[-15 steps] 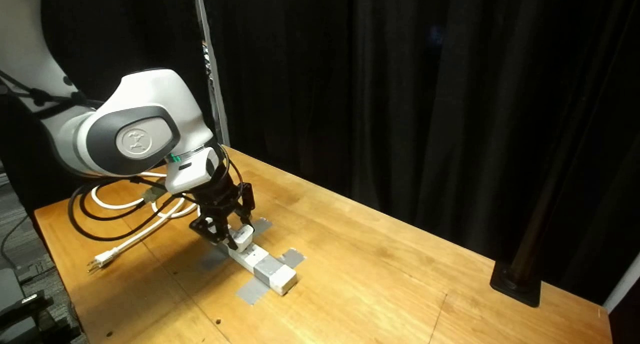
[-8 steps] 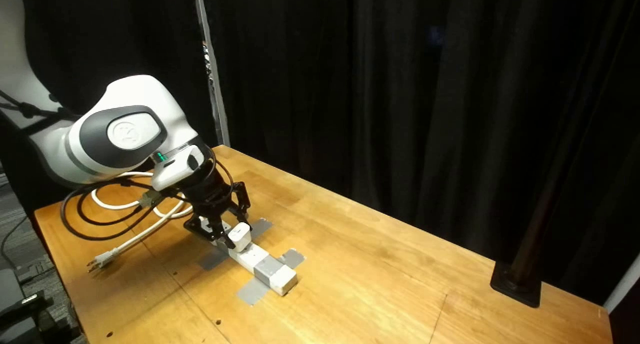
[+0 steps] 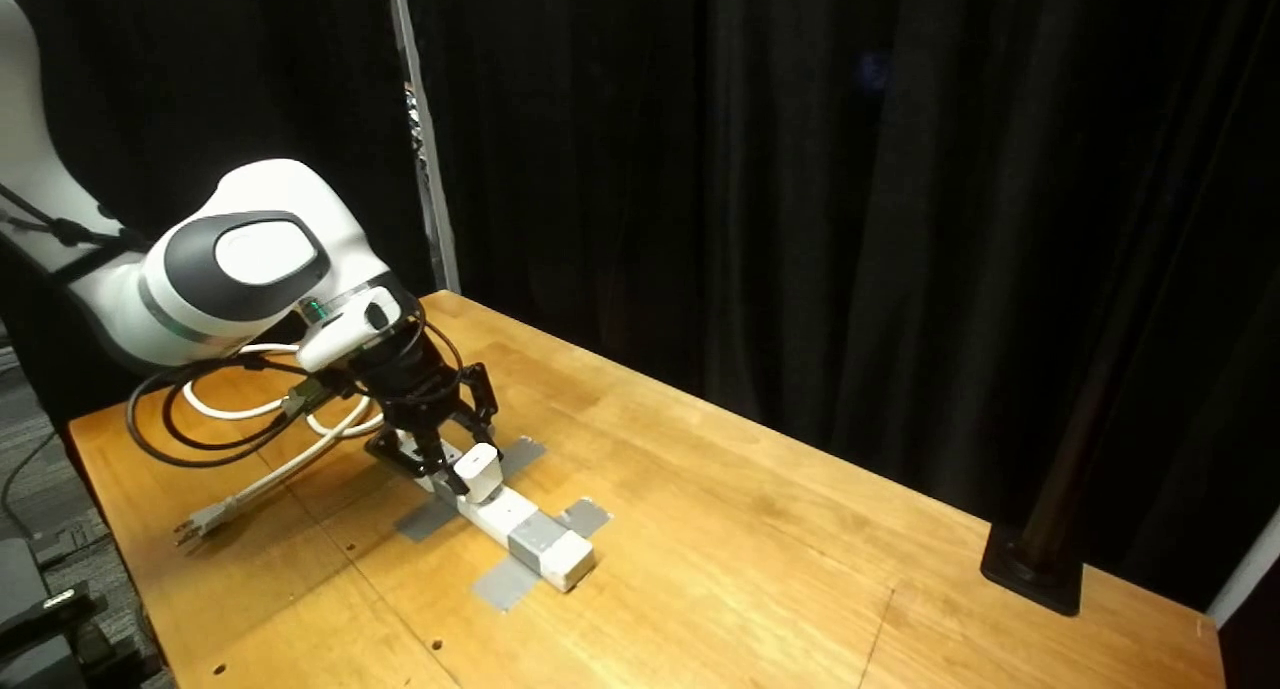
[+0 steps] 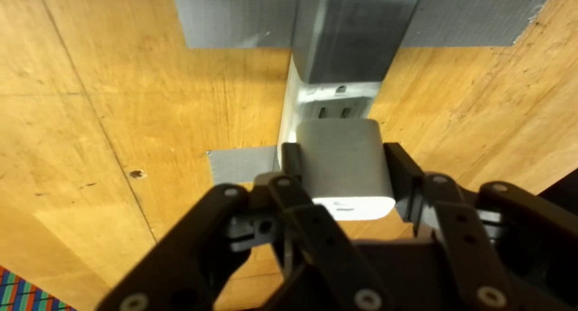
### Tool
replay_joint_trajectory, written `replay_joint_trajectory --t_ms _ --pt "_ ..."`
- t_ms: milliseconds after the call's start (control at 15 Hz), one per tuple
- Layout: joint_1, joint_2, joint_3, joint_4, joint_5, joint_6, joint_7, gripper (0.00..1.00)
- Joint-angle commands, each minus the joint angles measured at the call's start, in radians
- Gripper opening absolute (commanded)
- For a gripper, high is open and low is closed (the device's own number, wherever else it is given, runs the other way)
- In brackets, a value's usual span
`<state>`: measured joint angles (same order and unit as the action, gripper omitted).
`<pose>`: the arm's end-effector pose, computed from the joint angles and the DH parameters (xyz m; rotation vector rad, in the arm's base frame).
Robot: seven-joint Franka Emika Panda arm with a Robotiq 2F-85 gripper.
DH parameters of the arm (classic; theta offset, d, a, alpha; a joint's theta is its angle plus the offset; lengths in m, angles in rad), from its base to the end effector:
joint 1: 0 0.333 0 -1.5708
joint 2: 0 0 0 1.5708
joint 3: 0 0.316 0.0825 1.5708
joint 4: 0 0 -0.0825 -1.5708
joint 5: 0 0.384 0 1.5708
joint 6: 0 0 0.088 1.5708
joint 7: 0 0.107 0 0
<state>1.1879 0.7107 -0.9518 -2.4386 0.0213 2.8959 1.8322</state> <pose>0.4833 0.0645 0.1515 2.0680 -1.8940 0.7126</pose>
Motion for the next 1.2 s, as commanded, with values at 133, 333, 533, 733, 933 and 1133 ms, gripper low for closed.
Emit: replay_joint_trajectory --t_ms 133,333,533,733,933,1133 --pt "-0.030 0.110 0.027 0.118 -0.024 -0.118 0.022 0.23" --pt "-0.035 0.124 0.036 0.146 -0.050 -0.163 0.032 0.23" --pt "-0.057 0.119 0.050 0.157 -0.070 -0.178 0.044 0.23" --pt "-0.076 0.105 0.060 0.150 -0.075 -0.170 0.045 0.23" --pt "-0.108 0.104 0.081 0.146 -0.070 -0.150 0.039 0.23" --pt "-0.165 0.099 0.121 0.147 -0.060 -0.130 0.032 0.23"
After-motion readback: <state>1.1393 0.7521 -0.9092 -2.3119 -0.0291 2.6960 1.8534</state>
